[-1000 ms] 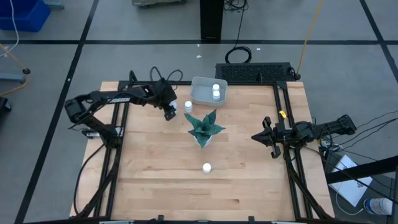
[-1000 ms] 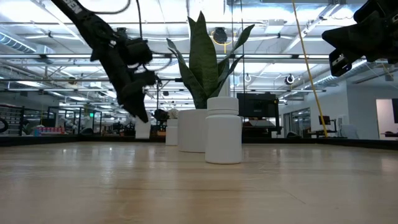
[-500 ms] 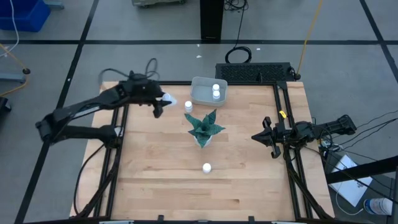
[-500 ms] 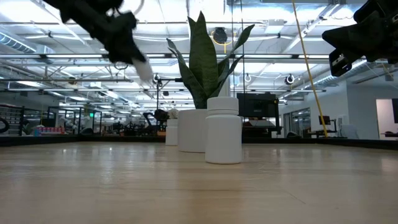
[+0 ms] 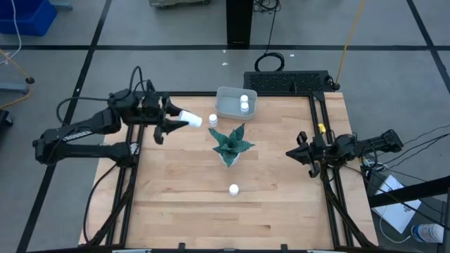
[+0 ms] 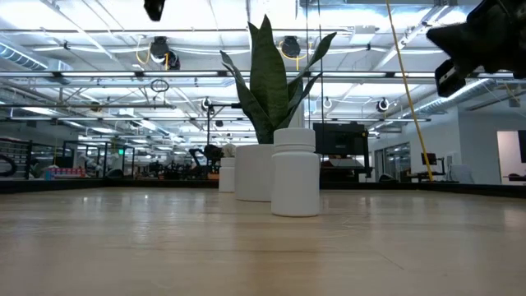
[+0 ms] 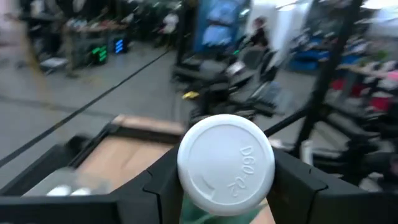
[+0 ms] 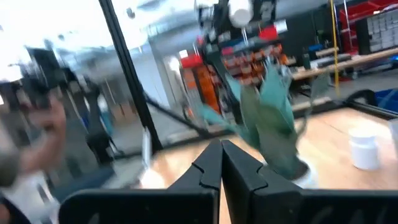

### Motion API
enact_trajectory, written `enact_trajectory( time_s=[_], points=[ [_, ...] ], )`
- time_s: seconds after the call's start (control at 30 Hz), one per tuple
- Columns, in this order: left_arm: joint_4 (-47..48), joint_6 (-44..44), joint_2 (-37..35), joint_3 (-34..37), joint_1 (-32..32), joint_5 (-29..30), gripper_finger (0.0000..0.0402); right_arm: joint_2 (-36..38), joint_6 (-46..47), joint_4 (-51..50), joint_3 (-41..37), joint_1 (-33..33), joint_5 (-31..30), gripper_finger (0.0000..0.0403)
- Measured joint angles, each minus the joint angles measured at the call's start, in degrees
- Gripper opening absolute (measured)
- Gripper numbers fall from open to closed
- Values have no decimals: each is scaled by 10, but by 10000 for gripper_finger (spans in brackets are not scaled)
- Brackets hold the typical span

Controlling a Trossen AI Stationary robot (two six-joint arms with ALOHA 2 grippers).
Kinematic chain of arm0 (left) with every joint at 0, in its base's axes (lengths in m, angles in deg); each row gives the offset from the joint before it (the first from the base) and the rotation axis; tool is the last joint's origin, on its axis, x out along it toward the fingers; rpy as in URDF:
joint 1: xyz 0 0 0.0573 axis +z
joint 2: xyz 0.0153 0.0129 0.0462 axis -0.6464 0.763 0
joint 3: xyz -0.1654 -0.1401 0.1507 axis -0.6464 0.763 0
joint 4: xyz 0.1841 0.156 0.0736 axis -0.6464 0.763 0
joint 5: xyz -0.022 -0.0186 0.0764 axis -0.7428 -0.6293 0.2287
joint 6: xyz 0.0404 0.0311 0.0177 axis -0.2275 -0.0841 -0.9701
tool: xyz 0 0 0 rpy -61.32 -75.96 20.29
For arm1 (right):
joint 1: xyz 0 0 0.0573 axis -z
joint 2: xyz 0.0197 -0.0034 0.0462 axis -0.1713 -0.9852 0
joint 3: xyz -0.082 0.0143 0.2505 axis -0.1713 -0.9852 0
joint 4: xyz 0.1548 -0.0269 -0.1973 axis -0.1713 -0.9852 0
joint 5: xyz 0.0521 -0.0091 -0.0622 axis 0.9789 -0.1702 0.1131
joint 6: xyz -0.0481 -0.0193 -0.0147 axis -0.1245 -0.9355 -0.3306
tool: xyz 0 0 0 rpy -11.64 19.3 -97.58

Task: Pick and place pill bottles into a basket
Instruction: Put the white medicine bottle into the gray bin

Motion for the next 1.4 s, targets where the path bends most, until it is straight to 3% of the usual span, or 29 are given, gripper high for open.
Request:
enact_trajectory(
  time_s=[0.17,0.37,0.5,0.7,0.83,0.97,1.1,1.4],
  points=[
    [-89,8,29,0,-62,6,186,0,21,88,0,0,0,0],
    [-147,1,88,0,-119,66,183,0,-17,186,0,0,-2,0],
    [-198,-7,141,0,-152,91,191,-8,-34,173,0,0,-57,0],
    [-308,-12,222,0,-182,98,181,-76,-20,204,-4,0,-56,0],
    [-367,-11,268,0,-193,124,187,-149,-2,282,-4,0,-11,9],
    [-434,-4,306,0,-203,151,191,-245,6,374,-3,0,-15,55],
    [-468,2,332,0,-212,187,185,-346,4,474,1,0,-38,133],
    [-544,-10,372,0,-239,231,192,-541,-73,511,109,0,-74,306]
  ],
)
